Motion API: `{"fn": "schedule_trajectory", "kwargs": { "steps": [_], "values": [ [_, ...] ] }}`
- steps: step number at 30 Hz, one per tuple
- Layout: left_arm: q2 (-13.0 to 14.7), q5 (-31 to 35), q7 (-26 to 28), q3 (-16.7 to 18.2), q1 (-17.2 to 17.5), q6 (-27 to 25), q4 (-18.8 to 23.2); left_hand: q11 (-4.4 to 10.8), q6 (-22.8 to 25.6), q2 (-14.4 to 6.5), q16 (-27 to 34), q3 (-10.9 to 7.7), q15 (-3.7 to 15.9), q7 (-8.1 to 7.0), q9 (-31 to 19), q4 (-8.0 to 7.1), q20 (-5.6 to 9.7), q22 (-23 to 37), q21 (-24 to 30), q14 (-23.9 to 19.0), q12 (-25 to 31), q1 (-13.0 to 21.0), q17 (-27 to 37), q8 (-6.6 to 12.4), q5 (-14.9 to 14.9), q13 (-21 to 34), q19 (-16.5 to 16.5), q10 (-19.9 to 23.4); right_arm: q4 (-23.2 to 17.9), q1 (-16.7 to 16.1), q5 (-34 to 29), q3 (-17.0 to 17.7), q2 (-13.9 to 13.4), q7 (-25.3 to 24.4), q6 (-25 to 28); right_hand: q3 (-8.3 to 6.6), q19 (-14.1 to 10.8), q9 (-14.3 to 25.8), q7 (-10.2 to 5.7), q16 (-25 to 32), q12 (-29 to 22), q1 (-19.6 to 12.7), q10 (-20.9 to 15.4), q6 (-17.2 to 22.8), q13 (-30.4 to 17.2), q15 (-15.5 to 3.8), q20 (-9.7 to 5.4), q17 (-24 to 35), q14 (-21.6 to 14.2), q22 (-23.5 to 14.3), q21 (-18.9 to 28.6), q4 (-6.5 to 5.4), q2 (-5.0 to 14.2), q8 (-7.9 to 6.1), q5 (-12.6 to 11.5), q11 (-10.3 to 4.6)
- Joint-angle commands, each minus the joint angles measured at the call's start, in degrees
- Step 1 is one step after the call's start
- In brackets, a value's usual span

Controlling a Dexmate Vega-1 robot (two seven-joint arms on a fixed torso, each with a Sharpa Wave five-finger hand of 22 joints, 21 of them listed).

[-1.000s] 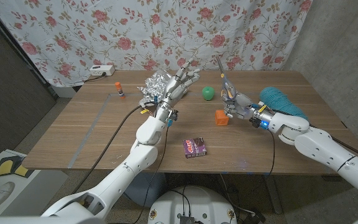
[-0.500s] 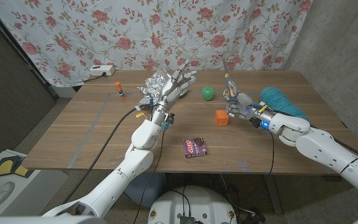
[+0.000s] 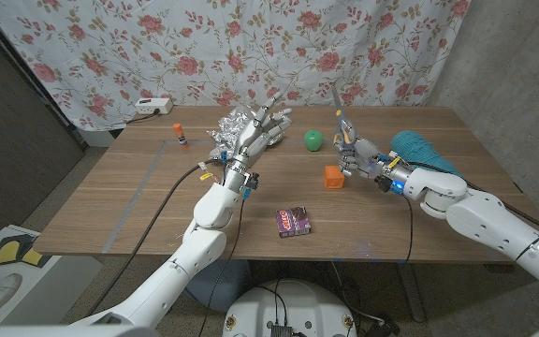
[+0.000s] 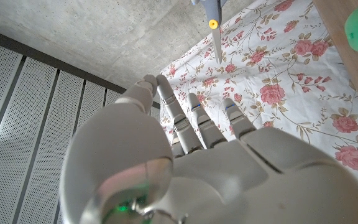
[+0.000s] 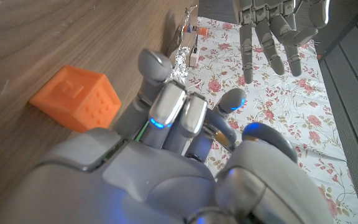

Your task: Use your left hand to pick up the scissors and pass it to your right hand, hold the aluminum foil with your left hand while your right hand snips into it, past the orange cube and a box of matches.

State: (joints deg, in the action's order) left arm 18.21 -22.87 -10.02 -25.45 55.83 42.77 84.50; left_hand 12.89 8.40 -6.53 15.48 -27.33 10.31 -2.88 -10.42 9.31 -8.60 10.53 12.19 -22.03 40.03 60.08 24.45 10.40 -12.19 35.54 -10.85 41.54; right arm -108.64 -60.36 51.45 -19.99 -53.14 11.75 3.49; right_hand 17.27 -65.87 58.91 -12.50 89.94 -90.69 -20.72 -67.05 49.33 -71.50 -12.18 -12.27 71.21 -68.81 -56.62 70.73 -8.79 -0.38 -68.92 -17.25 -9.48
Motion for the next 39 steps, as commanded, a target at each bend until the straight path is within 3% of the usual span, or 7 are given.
{"fn": "schedule_trajectory", "kwargs": {
  "steps": [1, 8, 15, 21, 24, 28, 39],
  "values": [
    [0.6, 2.0, 1.2, 1.1, 1.1, -0.9, 1.4, -0.03, 0.2, 0.1, -0.2, 0.24, 0.05, -0.65, -0.1, -0.03, -0.28, 0.3, 0.3, -0.4, 0.1, -0.2, 0.0, 0.27, 0.0, 0.0, -0.2, 0.0, -2.9, 0.3, -2.4, -0.4, -2.2, -1.4, 2.5, 2.94, -0.4, 0.7, 6.9, 0.4, -0.2, 8.5, 0.5, 5.3, -0.3, 0.12, 0.01, 0.3, 0.3, -0.4, -1.0, -0.98, -5.94, -0.63, -0.9, 0.4],
    [0.7, 2.2, 1.1, 1.2, 1.1, -1.4, 1.6, -0.03, 0.2, 0.0, -0.2, 0.28, -0.01, -0.65, -0.1, 0.02, -0.31, 0.3, 0.3, -0.3, 0.2, -0.2, 0.0, 0.25, 0.0, 0.0, -0.1, 0.1, -5.1, 0.5, -2.8, 0.0, -3.8, -2.6, 4.9, 3.22, 0.1, -3.1, 8.22, 0.4, -0.1, 13.9, 2.5, 3.0, -0.3, 0.2, 0.04, 0.3, 1.5, -0.5, -2.6, -0.84, -8.41, 2.32, -1.9, 1.12],
    [0.6, 2.2, 1.0, 1.3, 1.1, -1.3, 1.3, -0.03, 0.3, -0.1, -0.2, 0.29, 0.05, -0.7, -0.1, 0.07, -0.35, 0.3, 0.3, -0.3, 0.3, -0.1, 0.0, 0.27, 0.0, 0.0, -0.2, 0.1, -7.0, 1.5, -3.6, 0.1, -5.7, -2.2, 7.0, 3.25, 0.8, -4.0, 9.82, 0.4, -0.2, 18.9, 5.0, 2.0, -0.3, 0.33, 0.69, 0.3, 3.2, -0.2, -4.3, -0.53, -9.55, 2.77, -3.6, 1.93],
    [0.6, 2.1, 0.8, 1.3, 1.0, -1.4, 1.0, -0.03, 0.3, -0.1, -0.2, 0.31, 0.1, -0.84, -0.1, 0.21, -0.38, 0.3, 0.3, -0.4, 0.3, 0.1, 0.0, 0.27, 0.0, 0.1, -0.2, 0.2, -7.6, 1.2, -4.7, 0.5, -5.8, -2.1, 5.7, 2.88, 0.4, -16.3, 17.33, 0.6, -0.3, 20.4, 8.2, -4.9, -0.3, 0.22, 0.63, 0.3, 4.8, 1.7, -6.1, -0.44, -8.79, 13.13, -5.5, 2.0],
    [0.5, 2.1, 0.6, 1.1, 0.8, -1.4, 0.8, -0.03, 0.3, -0.2, -0.2, 0.3, 0.09, -0.9, -0.1, 0.19, -0.33, 0.3, 0.3, -0.4, 0.3, 0.1, 0.1, 0.25, 0.0, 0.1, -0.2, 0.2, -7.7, 1.0, -4.8, 0.7, -5.8, -1.9, 5.4, 2.53, 0.3, -21.9, 19.71, 0.8, -0.5, 20.2, 7.1, -11.0, -0.3, 0.14, 0.38, 0.3, 3.5, -0.8, -4.9, -0.44, -7.7, 20.32, -6.3, -0.55],
    [0.4, 2.1, 0.5, 0.9, 0.7, -1.4, 0.8, -0.03, 0.3, -0.2, -0.2, 0.33, 0.08, -0.96, -0.1, 0.27, -0.38, 0.3, 0.3, -0.4, 0.3, 0.2, 0.1, 0.24, 0.0, 0.1, -0.2, 0.2, -8.0, 0.7, -5.6, 0.9, -6.1, -2.0, 4.7, 2.55, 0.4, -30.2, 21.65, 0.8, -0.5, 19.8, 5.8, -16.3, -0.2, 0.14, 0.39, 0.3, 2.3, -4.0, -3.8, -0.12, -7.7, 30.11, -7.2, -0.93],
    [0.3, 2.4, 0.6, 0.6, 0.6, -1.9, 0.8, -0.02, 0.4, -0.2, -0.2, 0.35, 0.06, -1.0, -0.1, 0.3, -0.34, 0.3, 0.3, -0.5, 0.3, 0.4, 0.1, 0.25, 0.0, 0.1, -0.2, 0.3, -9.9, 1.6, -8.7, 0.7, -7.8, -1.1, 4.9, 2.4, 0.7, -37.5, 22.66, 0.8, -0.5, 18.2, 4.7, -15.5, -0.2, 0.16, 0.49, 0.4, 1.6, -6.5, -3.2, 0.67, -7.96, 36.74, -7.9, -0.79]
  ]
}}
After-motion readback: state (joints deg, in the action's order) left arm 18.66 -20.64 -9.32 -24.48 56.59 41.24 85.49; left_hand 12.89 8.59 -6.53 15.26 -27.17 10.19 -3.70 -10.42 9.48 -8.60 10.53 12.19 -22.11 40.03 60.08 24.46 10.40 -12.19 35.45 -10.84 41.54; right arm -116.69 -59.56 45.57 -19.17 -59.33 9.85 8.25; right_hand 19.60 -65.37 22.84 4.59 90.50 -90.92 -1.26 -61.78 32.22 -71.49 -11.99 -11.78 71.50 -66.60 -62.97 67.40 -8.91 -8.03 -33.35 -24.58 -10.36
